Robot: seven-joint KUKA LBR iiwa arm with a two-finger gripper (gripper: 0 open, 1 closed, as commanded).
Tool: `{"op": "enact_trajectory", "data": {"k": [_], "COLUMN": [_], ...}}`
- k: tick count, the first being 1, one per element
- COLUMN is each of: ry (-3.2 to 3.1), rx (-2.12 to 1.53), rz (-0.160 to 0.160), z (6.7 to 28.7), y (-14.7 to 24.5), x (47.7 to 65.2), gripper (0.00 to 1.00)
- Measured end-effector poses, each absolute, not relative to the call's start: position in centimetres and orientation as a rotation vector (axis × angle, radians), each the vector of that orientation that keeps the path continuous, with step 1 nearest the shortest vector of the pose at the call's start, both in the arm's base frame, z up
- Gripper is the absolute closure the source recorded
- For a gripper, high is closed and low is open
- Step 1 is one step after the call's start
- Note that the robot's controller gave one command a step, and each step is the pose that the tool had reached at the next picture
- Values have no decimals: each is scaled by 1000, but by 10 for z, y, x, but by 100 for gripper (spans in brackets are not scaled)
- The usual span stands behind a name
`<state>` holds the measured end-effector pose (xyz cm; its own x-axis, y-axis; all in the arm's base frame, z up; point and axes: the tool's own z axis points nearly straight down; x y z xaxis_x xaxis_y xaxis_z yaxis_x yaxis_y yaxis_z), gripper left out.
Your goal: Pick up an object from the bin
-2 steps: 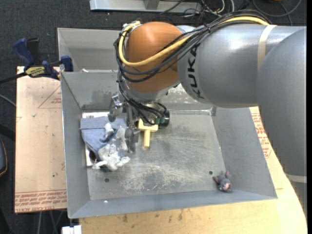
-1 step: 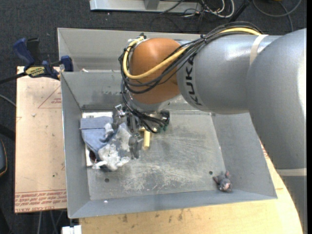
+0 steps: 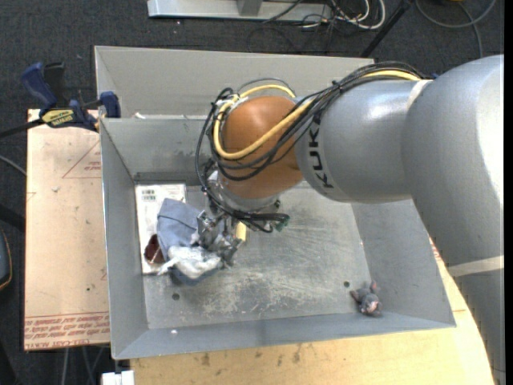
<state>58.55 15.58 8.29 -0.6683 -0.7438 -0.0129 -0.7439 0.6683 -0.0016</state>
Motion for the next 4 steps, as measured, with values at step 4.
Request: {"op": "enact_trajectory", "data": {"k": [4], "ry": [2862], "rx": [-1296], "rz": [2], "z": [217], "y": [173], "x": [620], "gripper": [100]}}
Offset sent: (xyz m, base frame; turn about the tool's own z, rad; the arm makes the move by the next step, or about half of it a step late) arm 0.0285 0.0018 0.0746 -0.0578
